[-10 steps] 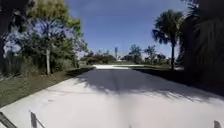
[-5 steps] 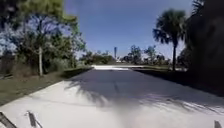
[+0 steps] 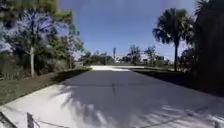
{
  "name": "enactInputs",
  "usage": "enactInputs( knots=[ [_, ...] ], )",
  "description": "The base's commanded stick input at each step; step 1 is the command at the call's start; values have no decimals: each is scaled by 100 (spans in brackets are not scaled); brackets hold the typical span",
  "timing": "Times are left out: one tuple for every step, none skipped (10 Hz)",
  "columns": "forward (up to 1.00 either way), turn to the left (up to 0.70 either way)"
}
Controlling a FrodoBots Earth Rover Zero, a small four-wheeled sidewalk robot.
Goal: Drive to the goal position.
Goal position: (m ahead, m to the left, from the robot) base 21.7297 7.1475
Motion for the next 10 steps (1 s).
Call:
enactInputs(
  knots=[
    [85,0],
    [85,0],
    [85,0],
    [85,0],
    [85,0],
    [85,0],
    [85,0],
    [85,0],
    [85,0],
    [85,0]
  ],
)
